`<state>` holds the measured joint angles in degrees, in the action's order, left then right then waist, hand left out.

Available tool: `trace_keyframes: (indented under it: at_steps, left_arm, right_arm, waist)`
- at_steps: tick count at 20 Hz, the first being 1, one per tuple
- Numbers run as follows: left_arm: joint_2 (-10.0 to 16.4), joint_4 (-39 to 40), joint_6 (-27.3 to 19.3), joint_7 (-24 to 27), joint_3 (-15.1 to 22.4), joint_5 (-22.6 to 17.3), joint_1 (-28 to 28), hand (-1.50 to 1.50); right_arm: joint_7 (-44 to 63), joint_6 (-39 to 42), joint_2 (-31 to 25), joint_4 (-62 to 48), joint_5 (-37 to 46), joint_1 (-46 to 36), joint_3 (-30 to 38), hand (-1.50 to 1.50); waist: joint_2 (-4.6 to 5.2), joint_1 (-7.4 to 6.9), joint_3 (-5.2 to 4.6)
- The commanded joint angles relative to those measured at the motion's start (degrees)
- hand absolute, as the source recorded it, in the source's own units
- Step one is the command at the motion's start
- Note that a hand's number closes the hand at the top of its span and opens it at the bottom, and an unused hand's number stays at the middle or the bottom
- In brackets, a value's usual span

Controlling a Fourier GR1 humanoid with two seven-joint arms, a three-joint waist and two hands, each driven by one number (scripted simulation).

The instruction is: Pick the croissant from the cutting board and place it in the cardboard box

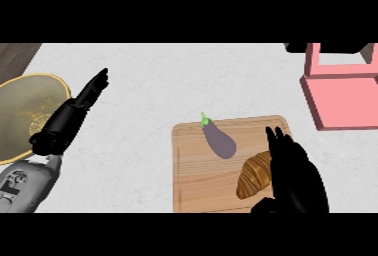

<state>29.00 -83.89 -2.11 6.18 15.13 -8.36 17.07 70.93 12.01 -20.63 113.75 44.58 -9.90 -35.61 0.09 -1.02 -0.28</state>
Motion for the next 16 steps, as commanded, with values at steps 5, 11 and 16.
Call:
trace_keyframes:
  at_steps: [5,11,16]
  left_arm:
    - [-0.11,-2.65,0.09,-0.36,-0.4,0.59,-2.06,0.0]
    - [-0.7,-1.04,0.84,0.88,-0.92,1.21,-2.26,0.0]
    - [-0.05,-0.9,3.04,0.66,-3.03,0.09,-2.44,0.0]
  right_arm:
    - [14.18,9.81,9.86,-7.67,4.25,-4.41,0.34,-1.5]
    - [10.95,8.57,13.69,-15.14,8.8,-3.88,1.86,-1.5]
    - [8.06,10.98,15.11,-15.28,10.45,-4.17,5.68,-1.5]
  waist:
    - [-0.32,0.15,0.15]
    - [-0.11,0.53,0.19]
    - [-0.16,0.78,0.22]
